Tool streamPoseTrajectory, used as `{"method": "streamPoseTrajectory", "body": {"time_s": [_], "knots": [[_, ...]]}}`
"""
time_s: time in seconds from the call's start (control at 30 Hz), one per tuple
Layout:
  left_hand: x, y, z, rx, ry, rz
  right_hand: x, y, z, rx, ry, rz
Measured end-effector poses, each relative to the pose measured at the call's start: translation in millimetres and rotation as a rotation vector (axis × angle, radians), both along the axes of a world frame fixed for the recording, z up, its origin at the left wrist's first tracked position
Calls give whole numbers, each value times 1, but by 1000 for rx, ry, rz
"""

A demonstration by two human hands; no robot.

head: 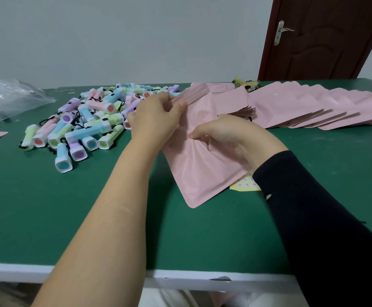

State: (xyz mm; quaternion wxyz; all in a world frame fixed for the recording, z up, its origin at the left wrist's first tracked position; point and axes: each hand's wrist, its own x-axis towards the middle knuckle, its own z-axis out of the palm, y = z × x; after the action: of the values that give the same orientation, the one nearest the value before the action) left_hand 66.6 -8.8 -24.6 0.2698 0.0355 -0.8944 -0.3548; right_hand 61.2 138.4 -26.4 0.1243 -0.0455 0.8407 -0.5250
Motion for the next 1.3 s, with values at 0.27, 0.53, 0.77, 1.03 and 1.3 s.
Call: {"method": "streamPoseTrajectory", "body": {"time_s": [0.27, 0.53, 0.77, 1.03, 1.3], "knots": [[3, 1, 3, -16, -24, -56, 0, -2, -1, -239, 165, -51], [2, 12, -2, -12, -24, -154, -5, 1, -1, -365, 457, -172], [1, 10, -4, -21, -20, -156, -5, 4, -5, -317, 535, -158], [-5, 10, -9, -82, -16, -134, -6, -1, -5, -120, 626, -135], [-8, -10, -10, -213, -51, 15, -10, 10, -3, -208, 599, -361]]}}
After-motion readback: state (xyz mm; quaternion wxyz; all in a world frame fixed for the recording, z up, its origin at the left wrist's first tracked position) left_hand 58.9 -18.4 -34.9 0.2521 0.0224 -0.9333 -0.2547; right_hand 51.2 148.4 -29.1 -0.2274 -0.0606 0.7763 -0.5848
